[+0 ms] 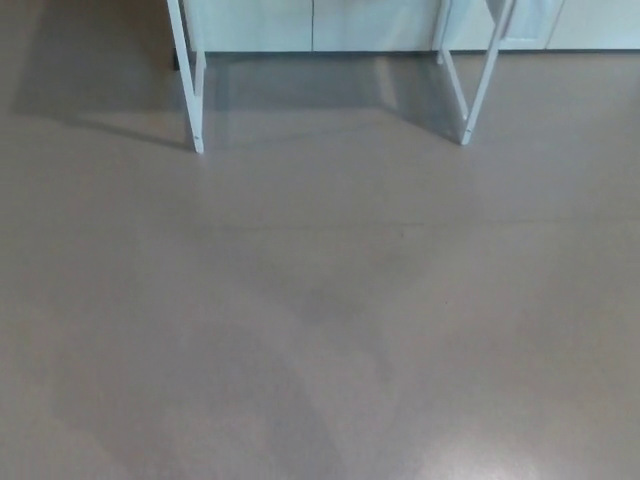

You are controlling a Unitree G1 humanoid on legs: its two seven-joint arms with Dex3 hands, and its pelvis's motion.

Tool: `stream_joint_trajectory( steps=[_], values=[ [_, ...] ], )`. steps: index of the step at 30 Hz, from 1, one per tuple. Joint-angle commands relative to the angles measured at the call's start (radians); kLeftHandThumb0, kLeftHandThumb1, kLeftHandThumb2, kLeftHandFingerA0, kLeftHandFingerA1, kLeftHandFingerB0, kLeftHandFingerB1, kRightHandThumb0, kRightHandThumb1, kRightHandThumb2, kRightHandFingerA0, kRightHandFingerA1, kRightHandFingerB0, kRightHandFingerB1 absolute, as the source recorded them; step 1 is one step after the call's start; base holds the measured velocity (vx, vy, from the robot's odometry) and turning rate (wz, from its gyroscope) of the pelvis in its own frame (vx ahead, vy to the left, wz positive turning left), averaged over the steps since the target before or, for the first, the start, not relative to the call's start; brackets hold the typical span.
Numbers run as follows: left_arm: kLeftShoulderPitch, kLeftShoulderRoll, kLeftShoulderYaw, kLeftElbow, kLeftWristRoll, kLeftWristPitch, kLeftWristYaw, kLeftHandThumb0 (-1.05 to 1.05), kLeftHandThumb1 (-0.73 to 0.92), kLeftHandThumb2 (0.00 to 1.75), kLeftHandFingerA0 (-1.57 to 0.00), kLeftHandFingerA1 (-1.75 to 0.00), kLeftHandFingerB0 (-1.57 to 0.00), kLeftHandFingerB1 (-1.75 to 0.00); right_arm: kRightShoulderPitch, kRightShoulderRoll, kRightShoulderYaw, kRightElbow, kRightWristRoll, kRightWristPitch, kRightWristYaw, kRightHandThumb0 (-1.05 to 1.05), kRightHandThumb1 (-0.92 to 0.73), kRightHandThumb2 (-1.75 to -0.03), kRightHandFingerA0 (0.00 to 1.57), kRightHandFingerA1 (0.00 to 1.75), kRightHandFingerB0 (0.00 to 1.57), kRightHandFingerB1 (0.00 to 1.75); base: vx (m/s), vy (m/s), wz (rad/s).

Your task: The robot walks towards a table in front, picks a shampoo with left hand and puts it in a small grey container

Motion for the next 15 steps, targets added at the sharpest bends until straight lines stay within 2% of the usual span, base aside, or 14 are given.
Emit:
stream_joint_trajectory(
  steps=[1,3,5,9,15],
  values=[
    [0.017,-0.001,-0.013,0.006,0.019,-0.03,-0.001,-0.4,0.67,0.59,-0.56,-0.67,-0.33,-0.34,0.023,-0.01,0.012,-0.001,-0.001,-0.012,0.005,-0.3,-0.72,-0.61,0.6,0.43,0.45,0.37,0.61,-0.043,-0.24],
    [0.016,-0.001,-0.014,0.006,0.019,-0.03,0.0,-0.4,0.67,0.59,-0.56,-0.67,-0.33,-0.34,0.024,-0.01,0.013,-0.002,0.001,-0.013,0.005,-0.3,-0.72,-0.61,0.6,0.43,0.45,0.37,0.53,-0.011,0.49],
    [0.028,-0.011,0.002,0.015,-0.001,0.001,-0.017,-0.43,0.67,0.59,-0.48,-0.56,-0.3,-0.37,0.032,-0.008,0.017,0.013,-0.001,-0.02,0.011,-0.29,-0.74,-0.62,0.58,0.42,0.47,0.37,0.41,-0.06,0.01],
    [0.037,-0.015,0.007,0.018,-0.001,-0.005,-0.012,-0.43,0.66,0.59,-0.51,-0.6,-0.32,-0.38,0.037,-0.006,0.019,0.011,0.004,-0.021,0.013,-0.29,-0.73,-0.62,0.59,0.43,0.48,0.38,0.3,-0.061,-0.03],
    [0.033,-0.013,0.006,0.018,0.006,-0.002,-0.013,-0.42,0.67,0.6,-0.5,-0.56,-0.31,-0.38,0.02,-0.001,0.025,0.031,-0.001,-0.013,-0.004,-0.29,-0.73,-0.61,0.62,0.44,0.48,0.38,0.36,0.116,-0.1]
  ],
)
